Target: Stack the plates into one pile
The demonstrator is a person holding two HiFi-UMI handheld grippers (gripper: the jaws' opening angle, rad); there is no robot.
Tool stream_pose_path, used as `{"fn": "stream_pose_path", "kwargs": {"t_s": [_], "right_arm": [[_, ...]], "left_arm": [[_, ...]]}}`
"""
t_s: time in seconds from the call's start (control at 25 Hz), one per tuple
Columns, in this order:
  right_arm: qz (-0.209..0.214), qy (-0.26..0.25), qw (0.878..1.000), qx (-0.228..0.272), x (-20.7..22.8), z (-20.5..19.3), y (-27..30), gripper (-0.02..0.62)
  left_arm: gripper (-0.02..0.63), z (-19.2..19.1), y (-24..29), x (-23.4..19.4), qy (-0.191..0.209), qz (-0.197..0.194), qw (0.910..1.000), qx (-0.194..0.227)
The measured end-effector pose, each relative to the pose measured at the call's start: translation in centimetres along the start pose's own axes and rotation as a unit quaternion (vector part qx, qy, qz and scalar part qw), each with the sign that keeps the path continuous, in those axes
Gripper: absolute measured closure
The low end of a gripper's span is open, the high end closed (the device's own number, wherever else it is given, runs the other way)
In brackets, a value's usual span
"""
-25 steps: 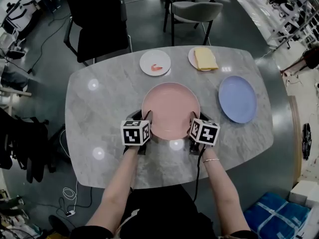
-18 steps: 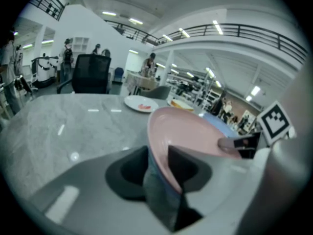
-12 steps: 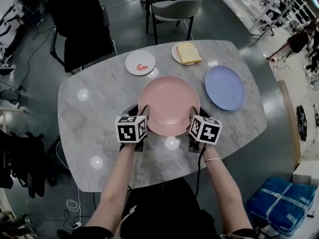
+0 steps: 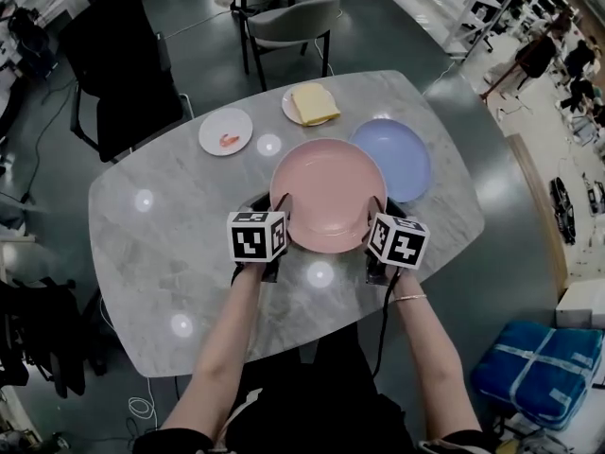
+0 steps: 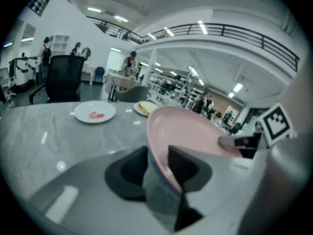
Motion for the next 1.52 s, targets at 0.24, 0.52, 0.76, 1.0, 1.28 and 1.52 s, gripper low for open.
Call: {"fn": "stream_pose_path", "kwargs": {"t_s": [0.24,0.52,0.76,1.0,1.28,1.52], "right_arm": [[0.003,0.005,1.000,-0.001,6.3,2.1,0.4,0.500],[0.025,-0.012,1.000,-0.007,13.1,5.2,2.4,0.500],[0.025,-0.026,0.999,-0.004,17.4,7.2,4.4,0.500],[0.025,-0.036,0.999,-0.016,19.8,7.2,6.3,0.494],[0.025,-0.049,0.998,-0.033,20.7,6.4,7.6,0.491],[0.022,-0.067,0.997,-0.043,21.0,5.6,8.4,0.489]], "left_arm": [[0.471,2.0,3.4,5.4,0.005,0.009,0.9999,0.000],[0.469,3.7,8.4,10.3,-0.010,0.030,0.9995,0.000],[0.466,5.0,12.3,13.3,-0.010,0.044,0.9990,-0.003],[0.465,5.1,14.8,14.6,0.000,0.060,0.9981,-0.015],[0.460,4.8,16.0,14.9,0.030,0.071,0.9966,-0.027],[0.453,4.9,16.6,15.1,0.079,0.086,0.9924,-0.038]]}}
Point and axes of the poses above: the fingertips, and each gripper's own axes: y forward along the fingers, x to its right, z out of its top, the point moved 5 cm from there along -y, backward along the fingers, and after that the axes turned 7 degrees about z, right-handed, at the moved point
